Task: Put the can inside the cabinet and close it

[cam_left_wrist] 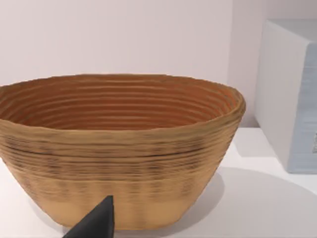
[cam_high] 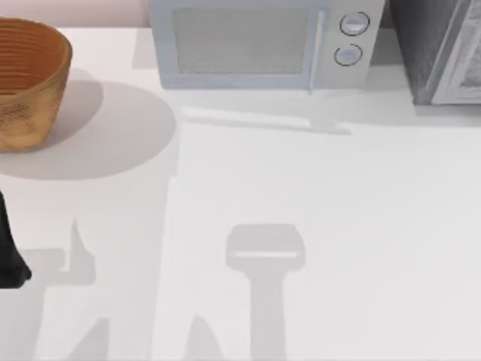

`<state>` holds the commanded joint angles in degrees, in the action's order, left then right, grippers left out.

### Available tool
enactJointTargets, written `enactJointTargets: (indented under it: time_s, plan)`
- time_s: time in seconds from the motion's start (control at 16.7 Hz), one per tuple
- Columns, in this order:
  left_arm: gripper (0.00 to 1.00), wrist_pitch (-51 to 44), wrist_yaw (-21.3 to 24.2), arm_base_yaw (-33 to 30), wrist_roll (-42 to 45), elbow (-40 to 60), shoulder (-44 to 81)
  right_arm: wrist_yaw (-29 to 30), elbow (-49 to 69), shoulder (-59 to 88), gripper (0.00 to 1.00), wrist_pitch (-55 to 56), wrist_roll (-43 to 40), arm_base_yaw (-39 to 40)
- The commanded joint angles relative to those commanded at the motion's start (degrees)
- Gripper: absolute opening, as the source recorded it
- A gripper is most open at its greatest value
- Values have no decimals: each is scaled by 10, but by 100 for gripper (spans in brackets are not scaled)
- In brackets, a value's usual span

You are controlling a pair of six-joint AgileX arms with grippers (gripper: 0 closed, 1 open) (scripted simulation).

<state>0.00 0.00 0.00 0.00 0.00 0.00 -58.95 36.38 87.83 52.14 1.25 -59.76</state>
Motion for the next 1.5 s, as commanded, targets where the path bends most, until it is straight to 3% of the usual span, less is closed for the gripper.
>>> enactJointTargets:
  time_s: [0.6, 0.84, 1.08, 1.5]
  plan:
    - [100, 0, 0, 0, 0, 0, 0, -9, 436, -63, 100, -523, 0, -8]
    - [100, 0, 0, 0, 0, 0, 0, -5, 572, -95, 100, -680, 0, -2]
    - [100, 0, 0, 0, 0, 0, 0, -3, 633, -111, 100, -744, 0, 1]
    - [100, 0, 0, 0, 0, 0, 0, 14, 637, -108, 100, -745, 0, 16]
